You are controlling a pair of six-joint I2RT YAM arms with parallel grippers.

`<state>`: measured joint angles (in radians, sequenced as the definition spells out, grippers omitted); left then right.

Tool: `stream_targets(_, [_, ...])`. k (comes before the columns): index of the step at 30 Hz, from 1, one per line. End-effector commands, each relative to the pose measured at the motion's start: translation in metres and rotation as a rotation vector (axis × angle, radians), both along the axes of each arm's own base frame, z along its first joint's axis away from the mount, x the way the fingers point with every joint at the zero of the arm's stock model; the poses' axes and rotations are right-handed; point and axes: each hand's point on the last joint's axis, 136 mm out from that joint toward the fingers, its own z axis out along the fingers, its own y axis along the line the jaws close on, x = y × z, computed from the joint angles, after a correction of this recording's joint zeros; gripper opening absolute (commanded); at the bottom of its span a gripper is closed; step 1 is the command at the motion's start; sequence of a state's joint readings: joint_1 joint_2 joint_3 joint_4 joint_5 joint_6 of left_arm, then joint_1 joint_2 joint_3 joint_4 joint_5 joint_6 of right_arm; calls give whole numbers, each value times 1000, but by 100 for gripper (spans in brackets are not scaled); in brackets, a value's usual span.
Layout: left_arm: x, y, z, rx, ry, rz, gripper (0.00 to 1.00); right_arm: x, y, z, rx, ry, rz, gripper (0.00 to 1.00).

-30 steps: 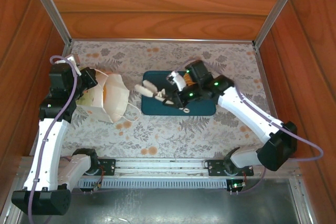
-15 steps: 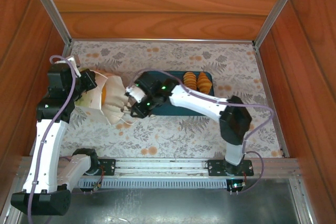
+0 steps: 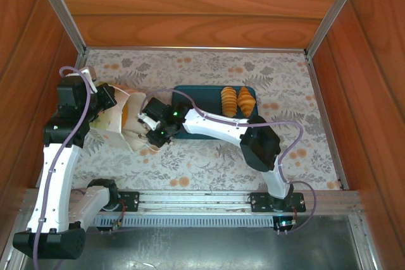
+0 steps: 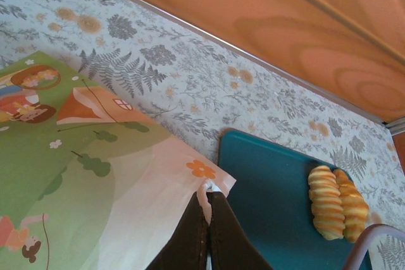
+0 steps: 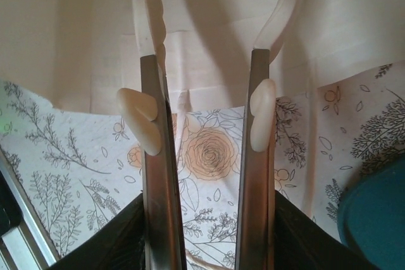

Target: Take the fake bread out of the paper bag

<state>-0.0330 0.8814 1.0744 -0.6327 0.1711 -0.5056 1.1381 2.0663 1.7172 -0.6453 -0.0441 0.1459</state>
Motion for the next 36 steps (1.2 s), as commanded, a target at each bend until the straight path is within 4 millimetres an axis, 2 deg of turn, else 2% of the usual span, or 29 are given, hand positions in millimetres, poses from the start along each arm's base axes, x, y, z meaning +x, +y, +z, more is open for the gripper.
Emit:
stream_targets(1, [0, 2, 10, -2, -15, 17, 0, 7, 23, 16, 83, -7, -28, 48])
stream_targets(9, [2, -1, 9, -8, -7, -3, 0, 17, 48, 19, 113, 36, -101, 49])
stream_targets(15, [2, -3, 8, -17, -3, -10, 0, 24, 57, 7, 78, 62, -139, 49])
stream_targets(17, [3, -3, 7, -17, -5, -10, 0, 29, 53, 1, 32, 55, -171, 46])
stream_targets(21, [3, -2, 6, -15, -3, -4, 0, 34, 42, 1, -18, 14, -202, 41])
stream_targets(24, [3, -1, 5, -13, -1, 0, 0, 40, 28, 5, -38, -33, -235, 38])
stream_targets(29, [4, 2, 5, 3, -4, 16, 0, 40, 12, 12, -44, -57, -261, 34])
stream_targets(36, [5, 1, 1, -3, 8, 8, 0, 32, 8, 33, 33, -36, -270, 34])
